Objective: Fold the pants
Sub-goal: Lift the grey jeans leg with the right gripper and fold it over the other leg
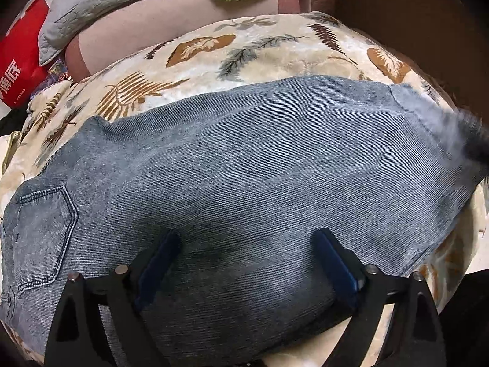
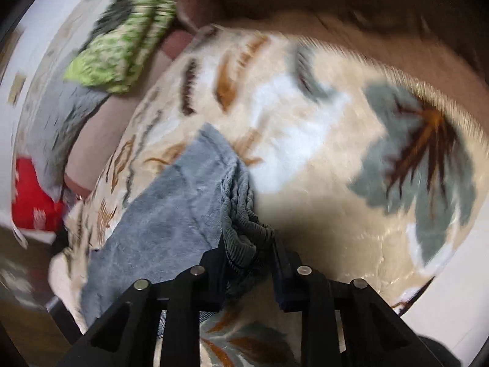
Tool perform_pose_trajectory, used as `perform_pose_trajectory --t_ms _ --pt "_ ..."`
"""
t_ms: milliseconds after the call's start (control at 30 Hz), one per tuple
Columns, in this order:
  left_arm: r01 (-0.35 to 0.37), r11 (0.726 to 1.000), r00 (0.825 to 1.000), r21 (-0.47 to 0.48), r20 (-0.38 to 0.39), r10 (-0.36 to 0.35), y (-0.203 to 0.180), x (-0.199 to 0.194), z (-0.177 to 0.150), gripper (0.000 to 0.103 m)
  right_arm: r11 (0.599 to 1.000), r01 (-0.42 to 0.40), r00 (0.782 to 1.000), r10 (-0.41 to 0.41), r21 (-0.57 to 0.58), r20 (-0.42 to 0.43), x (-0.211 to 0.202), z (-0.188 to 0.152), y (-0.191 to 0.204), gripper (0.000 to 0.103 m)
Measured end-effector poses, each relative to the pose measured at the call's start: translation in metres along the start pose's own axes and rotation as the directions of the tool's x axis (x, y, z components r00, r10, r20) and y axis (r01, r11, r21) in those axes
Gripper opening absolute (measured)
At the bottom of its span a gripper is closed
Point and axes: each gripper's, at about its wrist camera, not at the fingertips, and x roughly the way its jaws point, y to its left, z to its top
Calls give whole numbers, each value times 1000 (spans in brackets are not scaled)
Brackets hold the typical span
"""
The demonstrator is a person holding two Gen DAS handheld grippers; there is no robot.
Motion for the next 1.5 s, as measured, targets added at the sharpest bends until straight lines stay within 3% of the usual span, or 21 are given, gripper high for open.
perform_pose_trajectory --t_ms 100,233,300,400,500,567,600,633,733,833,933,1000,1033,1067,1100,1133,1167,1233,1333,1467,1500 --pt "36 999 999 -23 -5 -36 6 -2 3 92 988 2 997 9 -154 74 -24 0 53 25" --pt "149 968 988 -203 74 -137 55 -36 -2 91 924 -61 984 119 -378 131 -51 -29 144 25" --pt "135 942 983 -308 160 -89 101 -67 -17 91 862 -120 974 197 -493 108 -55 -61 192 25" --pt "80 903 978 -423 208 11 156 -96 -41 91 779 -190 968 252 -598 20 -35 -120 241 25" --pt "17 839 973 -544 204 112 208 -116 -72 91 733 -273 960 244 -623 -135 15 -176 263 28" --pt "-13 808 975 -589 170 140 229 -121 -87 90 712 -278 960 178 -645 -217 54 -205 267 33" --pt "-14 807 977 -590 165 137 233 -122 -89 90 718 -289 955 168 -633 -245 69 -214 264 36" --pt "-13 811 977 -585 164 135 234 -122 -92 90 722 -304 953 218 -622 -213 64 -214 260 40" --pt "0 837 972 -547 196 127 221 -128 -83 90 750 -401 915 304 -526 -265 52 -201 249 71" --pt "68 871 967 -487 246 62 197 -131 -62 90 764 -496 868 420 -413 -266 30 -181 222 74" --pt "92 904 962 -418 271 28 167 -130 -45 90 819 -498 866 447 -287 -226 21 -156 179 74" --pt "95 917 968 -388 250 5 149 -118 -38 90 837 -516 851 475 -184 -225 27 -142 158 74" --pt "88 926 976 -367 219 -6 141 -106 -37 90 850 -516 841 480 -102 -249 40 -136 143 74" --pt "43 939 987 -340 159 13 133 -90 -36 90 867 -496 840 464 -51 -283 53 -131 135 74" --pt "-15 951 996 -308 79 41 126 -72 -36 90 879 -476 821 454 25 -345 70 -130 124 73" --pt "-57 960 998 -275 -6 57 121 -53 -39 90 865 -498 806 486 57 -337 68 -124 121 72" --pt "-77 964 996 -255 -60 64 119 -38 -44 91 863 -501 800 492 69 -344 66 -120 122 72" --pt "-81 965 997 -250 0 83 118 -41 -51 91 850 -526 793 501 24 -347 55 -104 137 72" --pt "-76 966 997 -247 1 78 120 -41 -51 91 831 -556 790 524 -12 -320 49 -75 159 72" --pt "-69 967 997 -246 18 76 121 -41 -55 91 802 -595 731 568 55 -379 97 -35 185 73" --pt "-67 967 997 -247 22 74 120 -42 -56 91 819 -571 736 545 64 -403 119 -27 189 73"
